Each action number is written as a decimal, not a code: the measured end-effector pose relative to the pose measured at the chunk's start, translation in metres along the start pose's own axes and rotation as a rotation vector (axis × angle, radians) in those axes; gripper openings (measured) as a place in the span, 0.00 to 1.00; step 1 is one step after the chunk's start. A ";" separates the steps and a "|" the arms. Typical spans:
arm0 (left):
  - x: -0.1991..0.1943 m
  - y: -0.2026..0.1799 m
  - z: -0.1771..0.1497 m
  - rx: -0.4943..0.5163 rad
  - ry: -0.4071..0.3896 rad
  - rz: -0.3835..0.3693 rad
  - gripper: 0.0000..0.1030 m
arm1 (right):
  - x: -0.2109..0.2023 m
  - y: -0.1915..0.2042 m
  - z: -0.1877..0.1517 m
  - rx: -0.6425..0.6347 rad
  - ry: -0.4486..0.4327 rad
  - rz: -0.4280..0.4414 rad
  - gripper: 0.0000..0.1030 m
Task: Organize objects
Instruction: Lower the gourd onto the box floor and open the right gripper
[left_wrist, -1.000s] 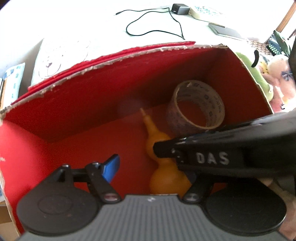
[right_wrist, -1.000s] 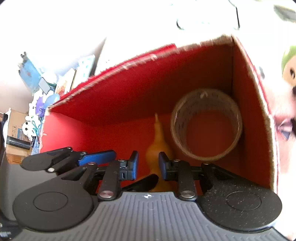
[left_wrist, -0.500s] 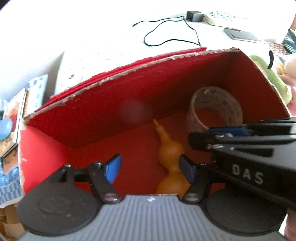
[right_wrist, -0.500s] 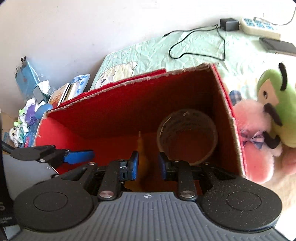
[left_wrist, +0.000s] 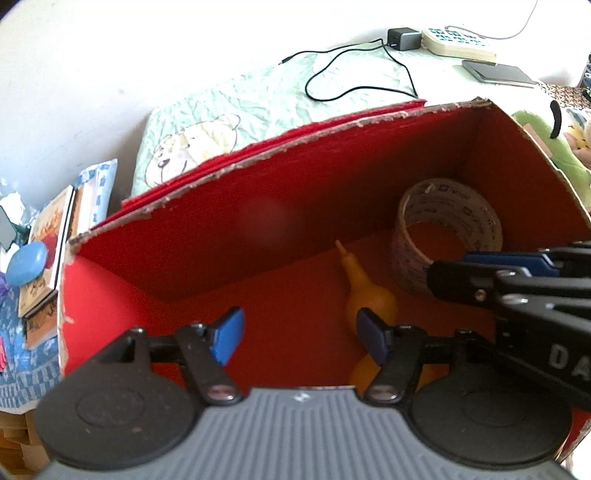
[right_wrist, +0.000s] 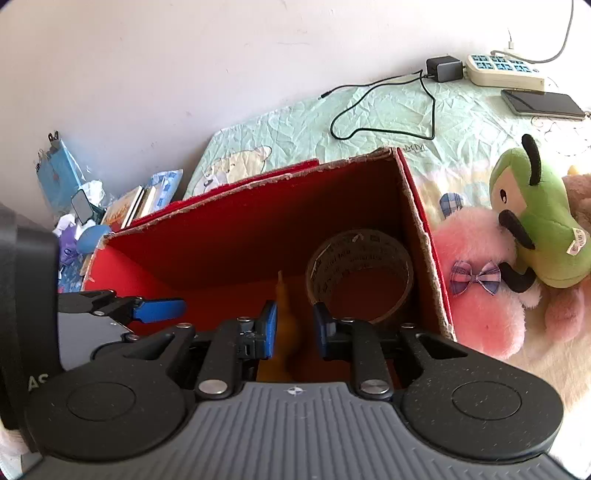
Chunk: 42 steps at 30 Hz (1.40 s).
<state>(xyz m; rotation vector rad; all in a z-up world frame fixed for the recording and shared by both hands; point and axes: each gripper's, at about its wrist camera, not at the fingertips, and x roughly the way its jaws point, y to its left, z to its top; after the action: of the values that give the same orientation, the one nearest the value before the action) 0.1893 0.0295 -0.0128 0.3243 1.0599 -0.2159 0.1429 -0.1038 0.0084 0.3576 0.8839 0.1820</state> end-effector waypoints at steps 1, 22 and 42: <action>0.000 0.000 0.000 0.000 -0.001 -0.001 0.67 | -0.001 0.000 -0.001 -0.002 -0.009 0.004 0.22; -0.039 0.003 -0.010 -0.057 -0.053 0.115 0.67 | -0.038 -0.002 -0.007 -0.014 -0.082 0.023 0.24; -0.114 -0.009 -0.049 -0.168 -0.082 0.201 0.68 | -0.088 -0.001 -0.023 -0.142 -0.077 0.150 0.27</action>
<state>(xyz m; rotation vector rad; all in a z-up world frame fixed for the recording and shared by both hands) 0.0918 0.0410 0.0639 0.2661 0.9508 0.0395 0.0698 -0.1258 0.0577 0.2964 0.7637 0.3653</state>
